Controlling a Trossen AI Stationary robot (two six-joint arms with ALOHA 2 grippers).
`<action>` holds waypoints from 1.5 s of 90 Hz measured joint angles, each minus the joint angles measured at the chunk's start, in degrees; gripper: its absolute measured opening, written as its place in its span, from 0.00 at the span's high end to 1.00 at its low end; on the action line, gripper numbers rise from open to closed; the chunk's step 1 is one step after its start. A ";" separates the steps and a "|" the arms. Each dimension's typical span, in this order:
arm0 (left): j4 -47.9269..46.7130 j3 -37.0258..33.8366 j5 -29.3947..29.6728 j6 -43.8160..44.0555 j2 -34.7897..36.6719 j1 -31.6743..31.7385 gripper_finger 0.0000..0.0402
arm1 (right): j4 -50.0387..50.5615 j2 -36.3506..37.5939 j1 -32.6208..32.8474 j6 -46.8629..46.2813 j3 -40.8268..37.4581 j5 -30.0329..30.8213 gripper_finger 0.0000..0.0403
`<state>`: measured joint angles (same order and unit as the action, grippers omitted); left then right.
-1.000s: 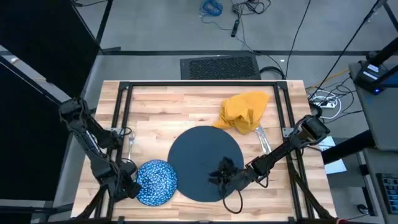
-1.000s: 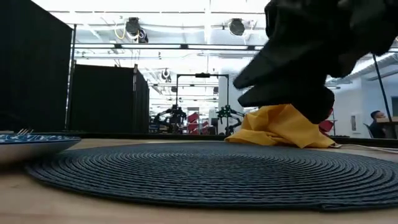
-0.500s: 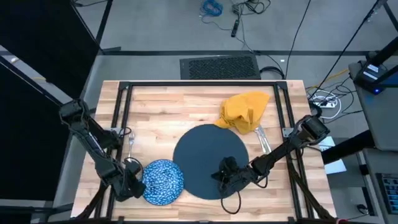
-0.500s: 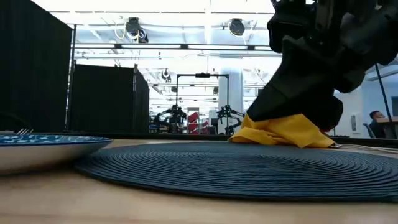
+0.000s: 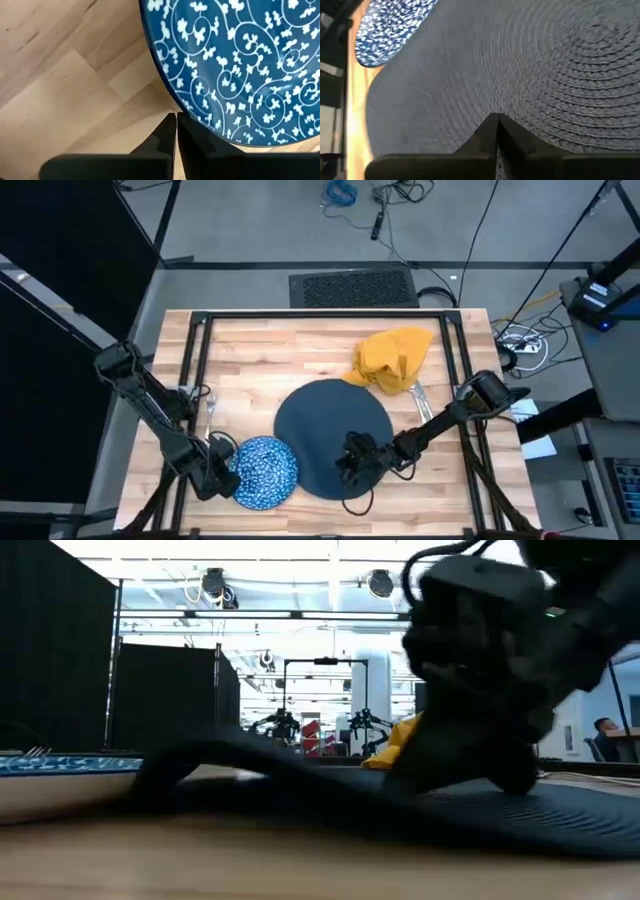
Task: Set table place
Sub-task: Put the blue plate on the blue tablemat
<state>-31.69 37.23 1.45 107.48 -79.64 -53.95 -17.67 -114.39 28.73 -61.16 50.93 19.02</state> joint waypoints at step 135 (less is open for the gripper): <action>8.38 0.07 13.13 2.01 0.11 -7.46 1.00 | 16.95 -0.15 -0.05 -3.15 7.09 -5.42 1.00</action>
<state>-23.31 37.30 14.58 109.49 -79.53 -61.41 -0.72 -114.54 28.69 -64.31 58.02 13.61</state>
